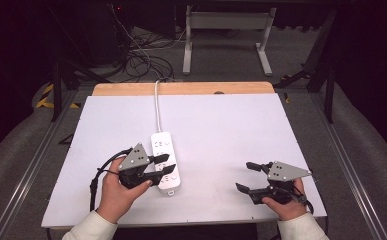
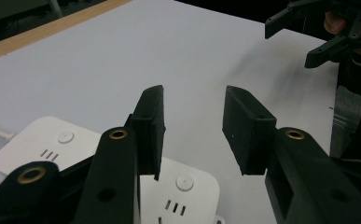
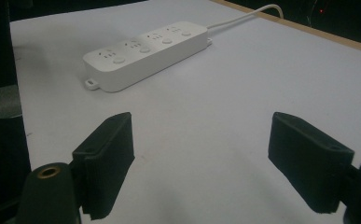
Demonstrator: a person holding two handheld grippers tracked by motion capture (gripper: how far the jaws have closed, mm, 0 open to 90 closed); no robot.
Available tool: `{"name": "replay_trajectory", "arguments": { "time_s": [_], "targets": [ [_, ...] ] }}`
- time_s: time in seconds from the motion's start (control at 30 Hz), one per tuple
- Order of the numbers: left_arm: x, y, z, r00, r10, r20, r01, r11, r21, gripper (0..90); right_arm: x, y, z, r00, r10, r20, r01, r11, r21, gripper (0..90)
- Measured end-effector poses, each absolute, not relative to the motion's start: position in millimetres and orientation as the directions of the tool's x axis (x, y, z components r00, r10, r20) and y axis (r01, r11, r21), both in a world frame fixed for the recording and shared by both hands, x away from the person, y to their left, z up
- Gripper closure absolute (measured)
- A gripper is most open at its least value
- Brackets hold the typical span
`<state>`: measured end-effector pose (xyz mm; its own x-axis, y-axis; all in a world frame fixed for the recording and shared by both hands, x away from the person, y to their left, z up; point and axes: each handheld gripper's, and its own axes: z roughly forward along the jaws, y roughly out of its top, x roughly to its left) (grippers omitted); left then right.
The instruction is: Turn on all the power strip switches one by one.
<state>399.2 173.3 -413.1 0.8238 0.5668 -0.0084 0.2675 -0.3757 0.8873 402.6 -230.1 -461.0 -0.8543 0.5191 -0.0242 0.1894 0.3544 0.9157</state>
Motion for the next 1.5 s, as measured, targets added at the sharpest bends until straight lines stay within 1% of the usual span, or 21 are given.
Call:
{"name": "replay_trajectory", "arguments": {
  "time_s": [0.27, 0.43, 0.47, 0.5, 0.53, 0.57, 0.6, 0.63, 0.7, 0.8, 0.87, 0.93, 0.97, 1.1, 1.3, 1.5],
  "targets": [
    [406.1, 164.1, -417.3, 0.827, 0.562, -0.011, 0.273, -0.384, 0.882, 60.9, 402.8, -230.3, -461.2, -0.854, 0.519, -0.026, 0.189, 0.357, 0.915, 22.5],
    [409.1, 163.4, -419.0, 0.835, 0.551, -0.010, 0.268, -0.390, 0.881, 64.4, 402.8, -230.4, -461.3, -0.855, 0.518, -0.026, 0.188, 0.356, 0.915, 22.4],
    [409.2, 163.4, -419.2, 0.835, 0.551, -0.010, 0.268, -0.390, 0.881, 67.2, 402.8, -230.4, -461.3, -0.855, 0.519, -0.027, 0.188, 0.357, 0.915, 22.3],
    [409.2, 163.2, -419.7, 0.834, 0.552, -0.017, 0.275, -0.388, 0.880, 67.2, 402.9, -230.5, -461.4, -0.855, 0.518, -0.026, 0.189, 0.357, 0.915, 22.3],
    [409.3, 163.1, -420.0, 0.834, 0.552, -0.019, 0.279, -0.390, 0.877, 68.9, 402.9, -230.5, -461.4, -0.855, 0.519, -0.027, 0.189, 0.358, 0.914, 22.2],
    [409.6, 163.1, -420.2, 0.835, 0.550, -0.021, 0.284, -0.398, 0.873, 75.5, 402.9, -230.3, -461.5, -0.855, 0.519, -0.026, 0.189, 0.358, 0.914, 22.1],
    [409.9, 162.9, -420.6, 0.838, 0.545, -0.033, 0.295, -0.403, 0.866, 75.5, 402.9, -230.3, -461.5, -0.855, 0.519, -0.026, 0.189, 0.358, 0.914, 22.1],
    [410.2, 162.7, -421.0, 0.840, 0.542, -0.036, 0.300, -0.408, 0.862, 82.2, 402.8, -229.9, -461.7, -0.855, 0.519, -0.025, 0.190, 0.359, 0.914, 22.1],
    [410.6, 162.1, -422.0, 0.838, 0.544, -0.033, 0.307, -0.421, 0.854, 89.1, 402.9, -229.6, -461.9, -0.856, 0.517, -0.028, 0.188, 0.361, 0.913, 22.1],
    [412.0, 162.3, -422.5, 0.833, 0.551, -0.037, 0.320, -0.426, 0.846, 89.6, 402.9, -229.6, -462.1, -0.856, 0.516, -0.027, 0.189, 0.362, 0.913, 22.0],
    [413.1, 162.6, -422.4, 0.835, 0.546, -0.068, 0.345, -0.423, 0.838, 89.6, 402.9, -229.7, -462.2, -0.856, 0.516, -0.025, 0.192, 0.362, 0.912, 22.0],
    [414.8, 162.1, -422.6, 0.839, 0.534, -0.108, 0.389, -0.447, 0.806, 89.6, 402.9, -229.6, -462.3, -0.856, 0.516, -0.024, 0.194, 0.363, 0.911, 22.0],
    [415.0, 161.3, -423.1, 0.835, 0.539, -0.111, 0.397, -0.451, 0.799, 89.6, 402.8, -229.6, -462.3, -0.856, 0.516, -0.023, 0.195, 0.364, 0.911, 22.0],
    [416.8, 159.5, -423.9, 0.833, 0.545, -0.094, 0.406, -0.487, 0.774, 89.7, 403.1, -229.4, -462.6, -0.858, 0.514, -0.021, 0.197, 0.366, 0.910, 22.0],
    [423.9, 155.4, -428.0, 0.835, 0.548, -0.049, 0.416, -0.570, 0.709, 89.7, 403.2, -229.2, -463.1, -0.858, 0.513, -0.022, 0.199, 0.371, 0.907, 22.0],
    [428.5, 152.2, -434.0, 0.836, 0.547, -0.036, 0.424, -0.602, 0.677, 89.7, 403.4, -229.2, -463.4, -0.859, 0.512, -0.020, 0.202, 0.373, 0.906, 21.9]
  ]
}}
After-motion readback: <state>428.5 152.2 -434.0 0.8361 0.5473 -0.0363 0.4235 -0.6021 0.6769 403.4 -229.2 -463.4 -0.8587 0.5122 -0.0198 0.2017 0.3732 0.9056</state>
